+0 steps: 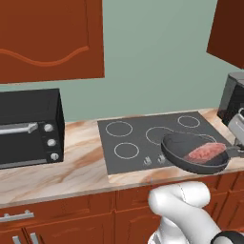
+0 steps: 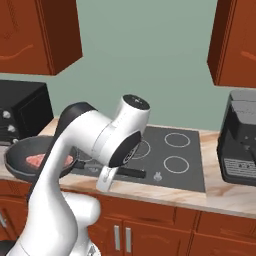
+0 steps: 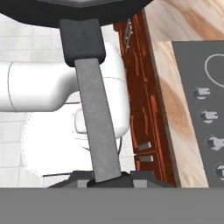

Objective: Pick up the pan with the steak in it and place it on the dining table. Then place the steak on the plate.

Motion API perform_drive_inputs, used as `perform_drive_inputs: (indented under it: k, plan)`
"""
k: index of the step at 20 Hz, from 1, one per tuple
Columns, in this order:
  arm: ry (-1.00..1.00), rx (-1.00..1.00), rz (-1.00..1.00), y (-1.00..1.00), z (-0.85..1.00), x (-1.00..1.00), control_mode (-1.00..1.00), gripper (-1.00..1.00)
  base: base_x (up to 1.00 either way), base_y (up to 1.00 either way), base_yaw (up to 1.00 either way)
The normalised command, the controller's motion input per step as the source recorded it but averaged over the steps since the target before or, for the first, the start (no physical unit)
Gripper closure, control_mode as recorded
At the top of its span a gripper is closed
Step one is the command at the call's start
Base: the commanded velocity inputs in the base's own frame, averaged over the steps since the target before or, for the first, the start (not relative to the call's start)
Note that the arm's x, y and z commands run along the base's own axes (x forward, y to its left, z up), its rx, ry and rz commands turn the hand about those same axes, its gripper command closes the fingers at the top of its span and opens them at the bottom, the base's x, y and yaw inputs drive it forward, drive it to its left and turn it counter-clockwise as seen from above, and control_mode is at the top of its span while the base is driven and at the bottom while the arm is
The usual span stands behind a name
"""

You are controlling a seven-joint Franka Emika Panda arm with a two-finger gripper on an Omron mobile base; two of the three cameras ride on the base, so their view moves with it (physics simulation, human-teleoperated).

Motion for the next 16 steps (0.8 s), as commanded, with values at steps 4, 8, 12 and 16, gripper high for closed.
perform_drive_inputs:
  k: [4, 8, 12, 16]
  plan:
    - [0.0, 0.0, 0.0, 0.0, 0.0, 0.0, 1.0, 1.0, -0.99, 0.0, 0.03]
    - [0.0, 0.0, 0.0, 0.0, 0.0, 0.0, 1.0, 1.0, -0.65, 0.03, 0.24]
    - [0.0, 0.0, 0.0, 0.0, 0.0, 0.0, 1.0, 1.0, -0.27, 0.0, 0.44]
    - [0.0, 0.0, 0.0, 0.0, 0.0, 0.0, 1.0, 1.0, -0.11, 0.0, 0.5]
